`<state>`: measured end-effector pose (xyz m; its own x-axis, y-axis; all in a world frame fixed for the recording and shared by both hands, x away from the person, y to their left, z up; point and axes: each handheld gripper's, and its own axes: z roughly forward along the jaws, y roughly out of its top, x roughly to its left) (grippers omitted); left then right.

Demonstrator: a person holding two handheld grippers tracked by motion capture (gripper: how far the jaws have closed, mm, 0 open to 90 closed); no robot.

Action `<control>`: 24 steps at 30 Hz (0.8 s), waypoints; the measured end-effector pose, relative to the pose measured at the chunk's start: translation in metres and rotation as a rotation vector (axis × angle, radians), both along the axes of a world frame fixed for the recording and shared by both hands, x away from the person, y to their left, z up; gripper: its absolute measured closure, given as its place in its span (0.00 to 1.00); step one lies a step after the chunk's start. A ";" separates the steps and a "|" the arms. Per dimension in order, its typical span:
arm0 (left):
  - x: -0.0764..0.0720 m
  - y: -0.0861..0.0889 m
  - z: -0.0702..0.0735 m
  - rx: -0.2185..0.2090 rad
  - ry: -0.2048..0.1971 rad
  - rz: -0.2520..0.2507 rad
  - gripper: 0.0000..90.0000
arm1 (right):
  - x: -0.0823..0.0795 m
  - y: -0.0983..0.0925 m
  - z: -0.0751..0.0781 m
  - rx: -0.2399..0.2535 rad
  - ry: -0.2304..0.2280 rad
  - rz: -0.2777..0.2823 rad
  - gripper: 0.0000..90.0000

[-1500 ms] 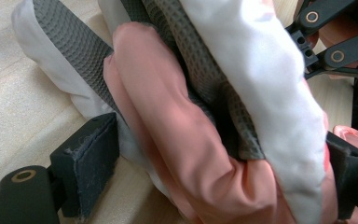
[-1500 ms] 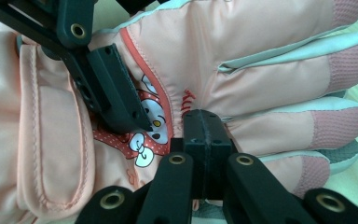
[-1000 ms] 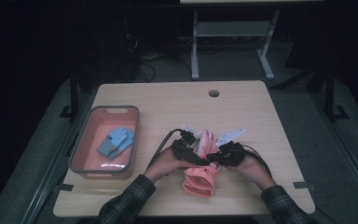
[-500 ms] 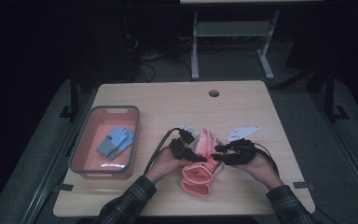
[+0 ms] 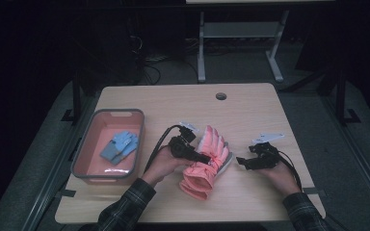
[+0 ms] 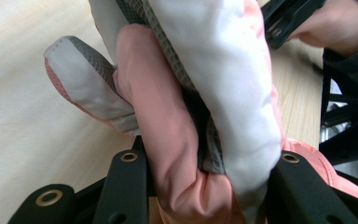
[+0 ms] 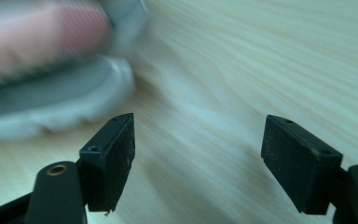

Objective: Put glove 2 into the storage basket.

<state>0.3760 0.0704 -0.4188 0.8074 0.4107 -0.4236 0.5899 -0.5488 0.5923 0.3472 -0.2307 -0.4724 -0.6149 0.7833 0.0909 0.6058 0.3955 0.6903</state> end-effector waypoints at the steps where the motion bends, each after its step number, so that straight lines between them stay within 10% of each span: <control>1: 0.000 0.003 0.003 -0.004 -0.006 0.005 0.69 | 0.001 0.000 -0.002 -0.016 -0.009 -0.001 0.26; 24: 0.013 0.089 0.076 -0.018 -0.083 0.173 0.68 | 0.001 0.005 -0.010 -0.016 -0.058 -0.013 0.13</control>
